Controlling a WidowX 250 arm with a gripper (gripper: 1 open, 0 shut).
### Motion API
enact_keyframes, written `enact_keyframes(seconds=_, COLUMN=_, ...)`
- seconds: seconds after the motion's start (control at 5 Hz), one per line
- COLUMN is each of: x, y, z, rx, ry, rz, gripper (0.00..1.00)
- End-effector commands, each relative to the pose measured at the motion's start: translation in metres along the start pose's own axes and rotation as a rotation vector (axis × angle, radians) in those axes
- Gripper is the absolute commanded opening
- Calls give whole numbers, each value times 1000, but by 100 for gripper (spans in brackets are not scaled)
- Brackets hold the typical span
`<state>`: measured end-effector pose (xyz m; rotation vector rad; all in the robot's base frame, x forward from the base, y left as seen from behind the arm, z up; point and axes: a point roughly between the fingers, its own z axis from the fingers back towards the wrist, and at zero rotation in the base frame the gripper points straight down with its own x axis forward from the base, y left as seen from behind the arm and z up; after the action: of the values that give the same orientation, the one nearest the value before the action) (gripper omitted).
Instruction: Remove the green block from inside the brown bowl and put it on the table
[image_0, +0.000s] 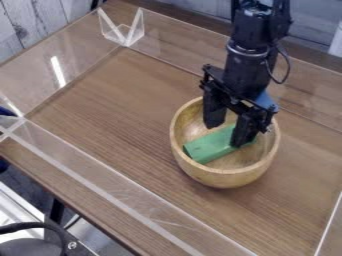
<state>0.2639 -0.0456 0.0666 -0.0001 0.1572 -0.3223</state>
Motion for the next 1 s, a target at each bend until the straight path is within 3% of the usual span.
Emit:
enact_keyframes(seconds=0.0, x=3, y=1, z=9, rx=9, ry=-41, rz=-9, gripper=100)
enact_keyframes(seconds=0.2, x=1, y=0, z=15, rx=14, ry=-58, rz=-13, gripper=100)
enact_keyframes(seconds=0.8, x=5, y=6, z=-11, rx=-8, ry=-36, rz=-22, gripper=100)
